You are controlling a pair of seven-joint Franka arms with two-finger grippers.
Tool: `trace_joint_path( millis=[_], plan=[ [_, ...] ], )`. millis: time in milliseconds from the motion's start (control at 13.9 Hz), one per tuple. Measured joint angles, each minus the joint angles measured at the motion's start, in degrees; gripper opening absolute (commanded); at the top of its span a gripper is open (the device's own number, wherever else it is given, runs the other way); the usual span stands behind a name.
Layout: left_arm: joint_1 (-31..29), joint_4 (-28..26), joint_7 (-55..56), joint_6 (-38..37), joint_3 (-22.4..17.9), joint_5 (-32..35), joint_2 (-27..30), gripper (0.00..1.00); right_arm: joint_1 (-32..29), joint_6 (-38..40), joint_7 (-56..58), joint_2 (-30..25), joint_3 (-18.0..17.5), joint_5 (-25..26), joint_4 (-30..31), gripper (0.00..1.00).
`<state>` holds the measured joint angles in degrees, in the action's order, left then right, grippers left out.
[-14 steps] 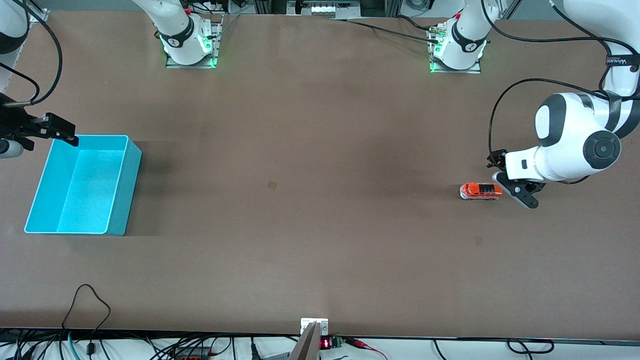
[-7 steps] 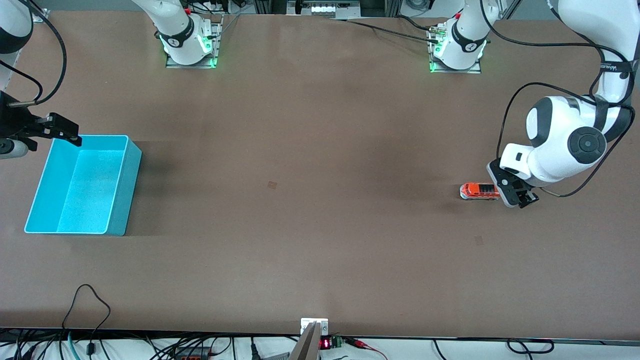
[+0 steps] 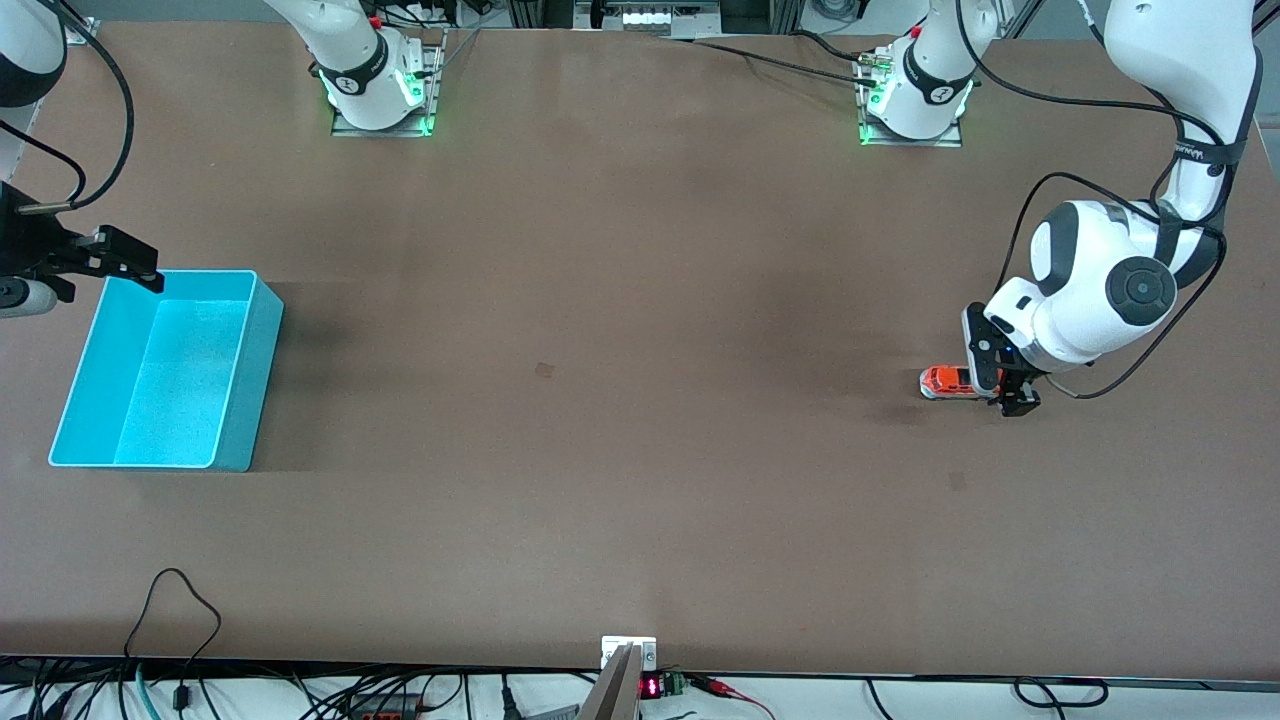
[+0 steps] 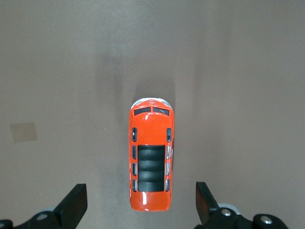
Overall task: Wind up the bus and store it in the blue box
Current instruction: 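Lower the left gripper and close it on the orange bus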
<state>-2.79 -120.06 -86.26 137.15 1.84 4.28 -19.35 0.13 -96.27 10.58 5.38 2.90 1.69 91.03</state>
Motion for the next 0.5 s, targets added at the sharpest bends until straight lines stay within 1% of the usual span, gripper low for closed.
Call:
trace_joint_path(
  millis=[144, 288, 503],
  plan=[
    [-0.1, -1.0, -1.0, 2.7, 0.1, 0.0, -0.2, 1.0, 0.0, 0.0, 0.0, 0.0, 0.0, 0.0, 0.0, 1.0],
    [-0.2, -3.1, -1.2, 6.5, 0.1, 0.0, -0.7, 1.0, 0.0, 0.0, 0.0, 0.0, 0.0, 0.0, 0.0, 1.0],
    [-1.3, -4.9, -1.1, 8.5, 0.1, -0.5, -1.4, 1.0, 0.0, 0.0, 0.0, 0.0, 0.0, 0.0, 0.0, 1.0]
  ],
)
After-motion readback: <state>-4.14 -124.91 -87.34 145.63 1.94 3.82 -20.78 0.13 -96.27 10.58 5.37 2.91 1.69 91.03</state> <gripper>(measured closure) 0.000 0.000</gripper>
